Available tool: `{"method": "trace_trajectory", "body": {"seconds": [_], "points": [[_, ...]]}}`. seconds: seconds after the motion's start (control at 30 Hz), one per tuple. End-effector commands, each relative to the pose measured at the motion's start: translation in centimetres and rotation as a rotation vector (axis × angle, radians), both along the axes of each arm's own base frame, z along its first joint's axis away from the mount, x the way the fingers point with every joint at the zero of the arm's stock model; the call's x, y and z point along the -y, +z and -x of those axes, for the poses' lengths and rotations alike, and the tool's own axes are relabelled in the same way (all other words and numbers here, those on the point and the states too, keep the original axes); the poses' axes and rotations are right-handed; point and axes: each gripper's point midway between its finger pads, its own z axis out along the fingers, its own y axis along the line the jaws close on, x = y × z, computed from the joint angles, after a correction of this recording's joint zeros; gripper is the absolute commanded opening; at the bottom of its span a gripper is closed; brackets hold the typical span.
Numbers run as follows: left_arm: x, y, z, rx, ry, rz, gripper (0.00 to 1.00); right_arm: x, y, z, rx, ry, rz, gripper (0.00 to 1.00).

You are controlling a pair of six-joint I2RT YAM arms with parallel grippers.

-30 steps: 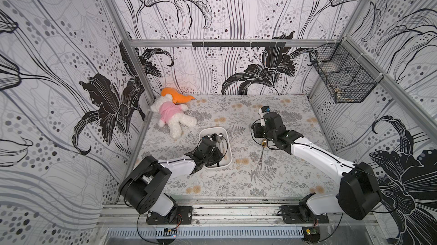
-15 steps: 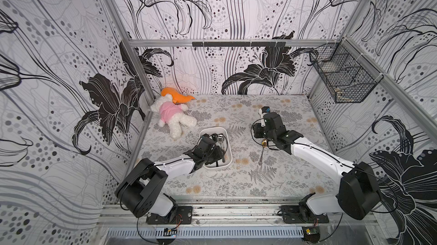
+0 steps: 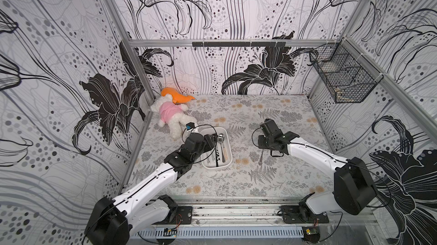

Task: Put the spoon into the storage box
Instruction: Pick up the spoon from the center of the board.

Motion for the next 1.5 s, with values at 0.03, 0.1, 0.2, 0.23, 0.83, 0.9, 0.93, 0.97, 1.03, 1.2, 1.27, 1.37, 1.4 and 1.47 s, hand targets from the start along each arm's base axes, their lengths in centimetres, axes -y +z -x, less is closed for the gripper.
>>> {"method": "trace_trajectory", "body": {"seconds": [0.03, 0.1, 0.2, 0.23, 0.83, 0.9, 0.93, 0.97, 1.03, 1.2, 1.27, 1.37, 1.4, 1.47], "points": [[-1.9, -0.1, 0.0, 0.022, 0.060, -0.076, 0.58, 1.0, -3.6, 2.0, -0.143, -0.042, 0.052, 0.29], [-2.2, -0.3, 0.0, 0.019, 0.063, -0.092, 0.58, 0.8, -4.4, 2.0, -0.172, -0.038, 0.058, 0.29], [-3.2, -0.2, 0.3, 0.030, 0.102, -0.111, 0.58, 0.7, -5.3, 1.7, -0.196, -0.040, 0.075, 0.29], [-3.3, -0.2, 0.4, 0.033, 0.105, -0.115, 0.59, 0.6, -5.5, 1.6, -0.198, -0.041, 0.076, 0.29], [-3.9, 0.0, 0.2, 0.036, 0.124, -0.159, 0.59, 1.1, -7.9, 1.0, -0.242, -0.071, 0.118, 0.18], [-3.9, -0.1, 0.3, 0.034, 0.122, -0.160, 0.59, 1.3, -8.0, 0.8, -0.242, -0.080, 0.101, 0.17], [-3.9, -0.1, 0.3, 0.034, 0.122, -0.156, 0.59, 1.5, -8.1, 0.7, -0.243, -0.087, 0.093, 0.16], [-3.9, -0.1, 0.3, 0.032, 0.121, -0.159, 0.59, 1.8, -8.2, 0.6, -0.244, -0.096, 0.086, 0.15], [-4.0, -0.3, 0.3, 0.030, 0.123, -0.160, 0.59, 2.1, -8.4, 0.6, -0.251, -0.102, 0.073, 0.14], [-4.0, -0.5, 0.3, 0.027, 0.125, -0.161, 0.59, 2.1, -8.7, 0.6, -0.260, -0.096, 0.069, 0.10], [-4.0, -0.6, 0.4, 0.025, 0.126, -0.164, 0.59, 2.0, -8.8, 0.7, -0.264, -0.094, 0.067, 0.08], [-4.1, -0.6, 0.4, 0.025, 0.128, -0.164, 0.59, 2.1, -8.8, 0.7, -0.261, -0.093, 0.070, 0.04], [-4.1, -0.7, 0.4, 0.023, 0.129, -0.165, 0.59, 2.1, -8.8, 0.6, -0.259, -0.092, 0.073, 0.02], [-4.2, -0.7, 0.4, 0.022, 0.130, -0.168, 0.59, 2.2, -8.4, 0.4, -0.244, -0.094, 0.073, 0.00]]}}
